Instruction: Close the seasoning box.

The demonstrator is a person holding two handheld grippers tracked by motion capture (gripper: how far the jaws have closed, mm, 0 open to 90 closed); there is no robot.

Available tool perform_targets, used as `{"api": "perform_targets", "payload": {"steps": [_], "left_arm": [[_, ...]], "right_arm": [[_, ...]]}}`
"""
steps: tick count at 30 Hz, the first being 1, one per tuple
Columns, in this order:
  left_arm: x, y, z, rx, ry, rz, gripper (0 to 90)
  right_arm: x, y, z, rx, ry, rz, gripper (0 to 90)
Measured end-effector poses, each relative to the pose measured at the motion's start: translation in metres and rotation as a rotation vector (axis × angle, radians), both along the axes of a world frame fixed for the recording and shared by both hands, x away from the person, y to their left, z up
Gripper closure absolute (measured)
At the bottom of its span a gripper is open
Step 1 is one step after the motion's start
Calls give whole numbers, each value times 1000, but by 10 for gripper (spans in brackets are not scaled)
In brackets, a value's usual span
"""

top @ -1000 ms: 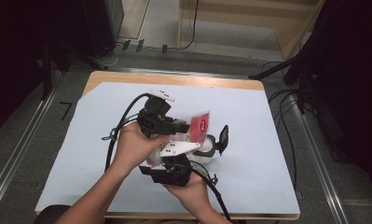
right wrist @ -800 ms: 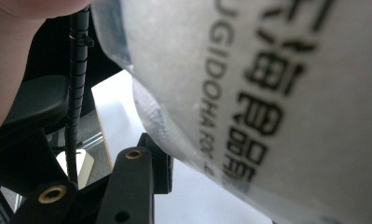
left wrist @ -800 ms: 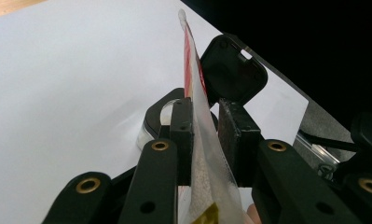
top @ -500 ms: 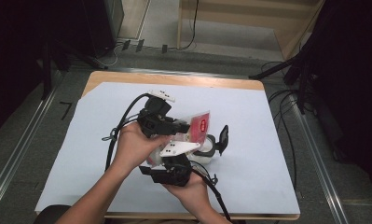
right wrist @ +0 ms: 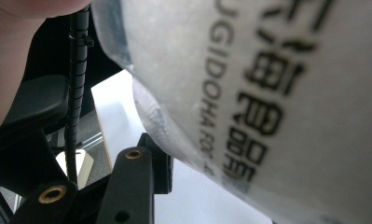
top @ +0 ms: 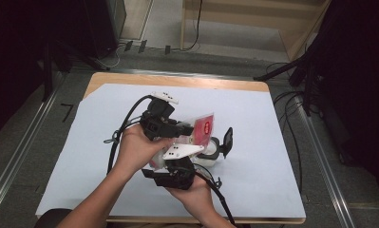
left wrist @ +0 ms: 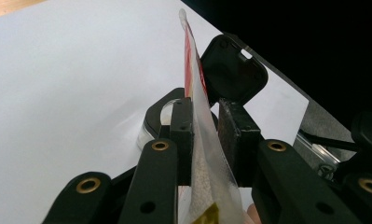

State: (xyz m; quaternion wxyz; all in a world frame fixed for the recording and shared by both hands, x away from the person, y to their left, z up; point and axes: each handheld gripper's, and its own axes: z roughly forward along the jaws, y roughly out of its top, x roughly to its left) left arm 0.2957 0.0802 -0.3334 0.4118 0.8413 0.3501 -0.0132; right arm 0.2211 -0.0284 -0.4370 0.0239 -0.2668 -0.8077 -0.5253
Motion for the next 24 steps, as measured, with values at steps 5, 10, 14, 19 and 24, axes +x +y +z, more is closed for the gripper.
{"api": "perform_targets", "payload": {"steps": [5,10,14,19,24], "left_arm": [[0,0,0,0,0,-1,767],[1,-1,1,2,-2,-2,768],[2,-2,3,18,3,-1,770],[5,-5,5,30,5,-7,769],[9,-7,6,30,20,-15,768]], "right_arm": [[0,0,0,0,1,-2,633],[0,0,0,6,-1,-5,633],[1,1,1,15,8,-9,633],[3,0,3,26,15,-10,633],[5,-1,4,29,17,-17,633]]}}
